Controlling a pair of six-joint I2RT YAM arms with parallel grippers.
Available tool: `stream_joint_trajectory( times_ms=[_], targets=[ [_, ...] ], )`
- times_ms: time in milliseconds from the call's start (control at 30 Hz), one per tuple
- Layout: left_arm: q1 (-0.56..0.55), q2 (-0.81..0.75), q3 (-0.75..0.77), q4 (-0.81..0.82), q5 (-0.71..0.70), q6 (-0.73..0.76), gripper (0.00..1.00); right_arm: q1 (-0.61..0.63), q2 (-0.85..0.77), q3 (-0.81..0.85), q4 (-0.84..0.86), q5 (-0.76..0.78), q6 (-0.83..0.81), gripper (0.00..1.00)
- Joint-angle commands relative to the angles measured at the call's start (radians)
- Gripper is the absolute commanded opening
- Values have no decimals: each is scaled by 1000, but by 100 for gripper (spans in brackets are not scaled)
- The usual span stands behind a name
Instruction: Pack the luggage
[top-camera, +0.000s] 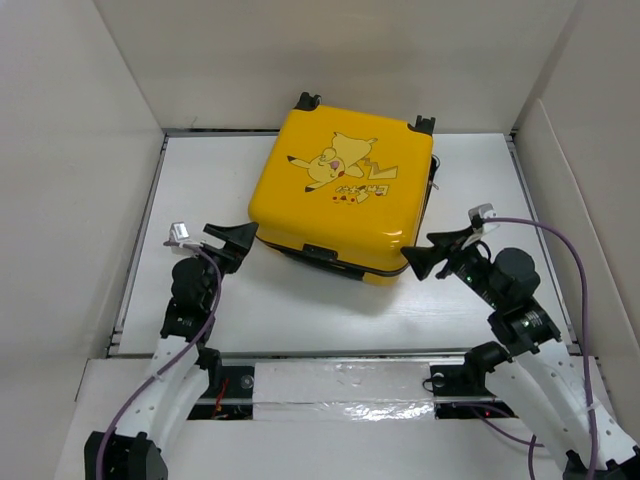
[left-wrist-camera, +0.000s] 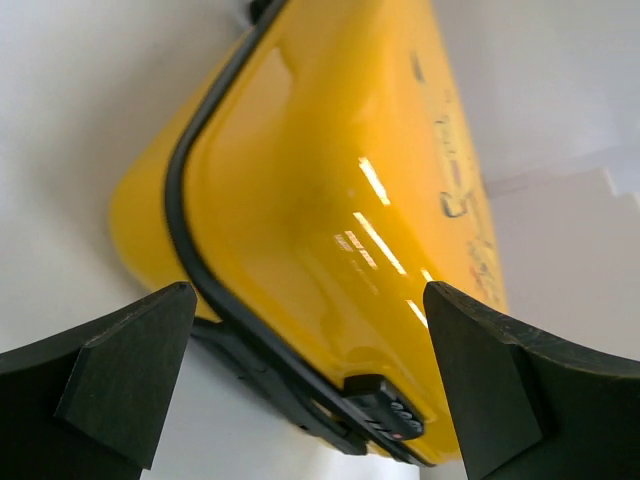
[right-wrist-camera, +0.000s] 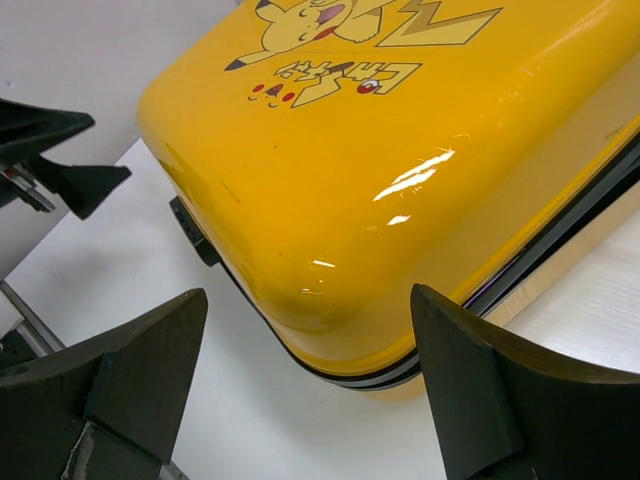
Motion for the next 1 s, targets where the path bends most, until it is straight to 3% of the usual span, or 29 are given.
stream_joint_trajectory(
  times_ms=[0, 100, 300, 567, 633, 667, 700, 733, 767, 867, 900, 967],
  targets=[
    [4, 78, -32, 201, 77, -10, 99, 10, 4, 11, 16, 17, -19, 90],
    [4, 251, 2, 295, 119, 2, 99, 10, -5, 14, -4, 48, -15, 94],
    [-34, 411, 74, 508, 140, -46, 98, 10, -24, -15, 26, 53, 20, 98],
    [-45, 388, 279, 507, 120, -72, 96, 19, 4, -21, 34, 11, 16, 95],
    [-45, 352, 304, 463, 128, -53, 96, 19, -31, -44, 19, 46, 39, 77],
    [-45, 333, 307, 426, 123, -37, 95, 19, -46, -79, 14, 100, 51, 61],
    [-45, 283, 303, 351, 119, -6, 92, 19, -63, -105, 17, 118, 63, 53],
    [-45, 251, 274, 314, 93, 9, 90, 19, -82, -134, 49, 149, 88, 35],
    [-45, 218, 255, 279, 76, 28, 88, 19, -112, -198, 77, 155, 102, 27],
    [-45, 77, 203, 67, -1, 128, 57, 19, -128, -256, 114, 212, 122, 7],
    [-45, 22, 174, -29, -4, 158, 34, 8, -122, -283, 126, 226, 122, 5],
    [-45, -13, 134, -82, 43, 186, 19, -4, -100, -303, 155, 231, 100, 4]
  ],
)
